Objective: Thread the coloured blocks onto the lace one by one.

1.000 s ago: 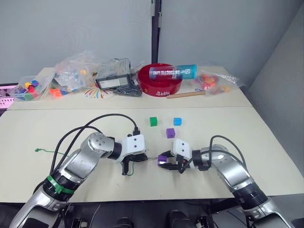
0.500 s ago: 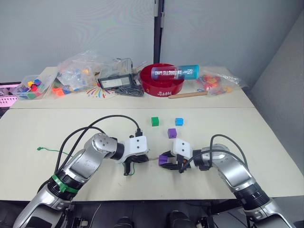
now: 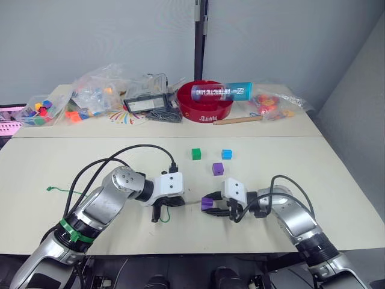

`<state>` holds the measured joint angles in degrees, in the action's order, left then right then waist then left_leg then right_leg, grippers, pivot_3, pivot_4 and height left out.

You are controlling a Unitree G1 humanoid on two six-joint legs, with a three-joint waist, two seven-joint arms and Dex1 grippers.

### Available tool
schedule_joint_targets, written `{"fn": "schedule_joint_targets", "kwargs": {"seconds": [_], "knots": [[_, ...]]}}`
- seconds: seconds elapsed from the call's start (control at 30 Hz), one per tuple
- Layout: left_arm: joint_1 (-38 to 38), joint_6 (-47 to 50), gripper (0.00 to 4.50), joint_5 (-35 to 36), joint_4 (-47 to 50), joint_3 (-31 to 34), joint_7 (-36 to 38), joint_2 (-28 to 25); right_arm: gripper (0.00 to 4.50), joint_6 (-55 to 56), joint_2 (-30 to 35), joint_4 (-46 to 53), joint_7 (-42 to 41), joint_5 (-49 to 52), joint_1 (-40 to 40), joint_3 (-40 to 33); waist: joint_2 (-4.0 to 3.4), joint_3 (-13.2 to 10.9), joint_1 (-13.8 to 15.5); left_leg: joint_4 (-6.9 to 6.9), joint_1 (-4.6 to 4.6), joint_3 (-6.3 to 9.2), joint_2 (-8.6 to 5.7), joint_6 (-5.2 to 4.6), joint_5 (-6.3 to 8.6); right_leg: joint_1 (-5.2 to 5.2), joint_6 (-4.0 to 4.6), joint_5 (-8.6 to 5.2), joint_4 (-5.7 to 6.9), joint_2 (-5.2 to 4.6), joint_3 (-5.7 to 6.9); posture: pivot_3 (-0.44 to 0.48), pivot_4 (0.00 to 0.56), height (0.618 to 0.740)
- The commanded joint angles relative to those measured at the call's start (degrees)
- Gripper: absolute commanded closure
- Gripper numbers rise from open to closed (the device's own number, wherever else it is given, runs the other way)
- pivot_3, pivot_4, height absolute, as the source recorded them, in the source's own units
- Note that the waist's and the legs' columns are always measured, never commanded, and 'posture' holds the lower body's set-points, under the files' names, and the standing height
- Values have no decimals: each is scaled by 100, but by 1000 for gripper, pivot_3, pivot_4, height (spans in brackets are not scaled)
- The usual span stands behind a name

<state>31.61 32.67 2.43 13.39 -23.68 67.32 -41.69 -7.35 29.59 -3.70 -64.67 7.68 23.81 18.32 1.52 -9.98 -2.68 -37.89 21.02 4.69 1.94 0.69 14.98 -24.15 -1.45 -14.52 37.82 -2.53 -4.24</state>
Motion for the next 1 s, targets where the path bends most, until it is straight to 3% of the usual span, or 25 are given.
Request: {"fn": "schedule_joint_targets", "kwargs": {"seconds": [0.03, 0.53, 1.0], "knots": [[35, 29, 4500, 71, 243, 106, 25, -75, 3121, 79, 8, -166, -103, -47, -60, 72, 0, 0, 1, 0, 0, 0, 0, 0, 0, 0, 0, 0, 0, 0, 0, 0, 150, 740], [-57, -45, 4500, 211, 336, 239, 157, -379, 3121, 201, 16, -270, -169, -43, -25, 70, 0, 0, 6, 0, 0, 0, 0, 0, 0, 0, 0, 0, 0, 0, 0, 0, 150, 740], [127, -65, 4500, 226, 265, 55, 151, -149, 3121, 260, -49, -235, -246, -117, 56, 217, 0, 0, -2, 0, -1, 0, 0, 0, 0, -1, 0, 0, 2, 1, -1, 0, 150, 740]]}}
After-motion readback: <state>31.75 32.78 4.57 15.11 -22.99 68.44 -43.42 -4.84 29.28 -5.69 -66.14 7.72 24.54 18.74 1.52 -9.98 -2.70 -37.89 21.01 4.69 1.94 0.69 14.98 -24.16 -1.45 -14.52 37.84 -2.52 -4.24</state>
